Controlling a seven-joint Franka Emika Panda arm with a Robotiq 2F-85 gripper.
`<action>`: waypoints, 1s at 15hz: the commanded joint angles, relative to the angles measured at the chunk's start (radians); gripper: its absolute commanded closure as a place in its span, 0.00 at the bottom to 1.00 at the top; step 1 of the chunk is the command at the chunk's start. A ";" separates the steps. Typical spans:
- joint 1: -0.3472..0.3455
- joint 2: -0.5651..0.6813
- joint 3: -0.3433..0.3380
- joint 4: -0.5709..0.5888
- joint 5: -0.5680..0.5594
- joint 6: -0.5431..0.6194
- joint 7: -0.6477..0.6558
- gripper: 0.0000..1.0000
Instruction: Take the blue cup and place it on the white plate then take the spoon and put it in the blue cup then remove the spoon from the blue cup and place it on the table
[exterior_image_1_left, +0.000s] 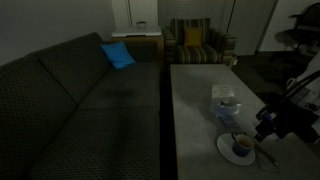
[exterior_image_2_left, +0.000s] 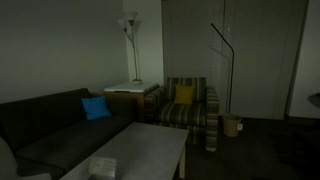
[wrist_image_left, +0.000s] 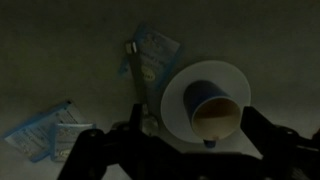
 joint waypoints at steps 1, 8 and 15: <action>-0.088 -0.019 0.048 -0.028 -0.047 -0.140 -0.071 0.00; -0.058 0.001 0.026 -0.001 -0.016 -0.142 -0.060 0.00; 0.089 0.002 -0.072 0.020 -0.047 -0.195 -0.070 0.00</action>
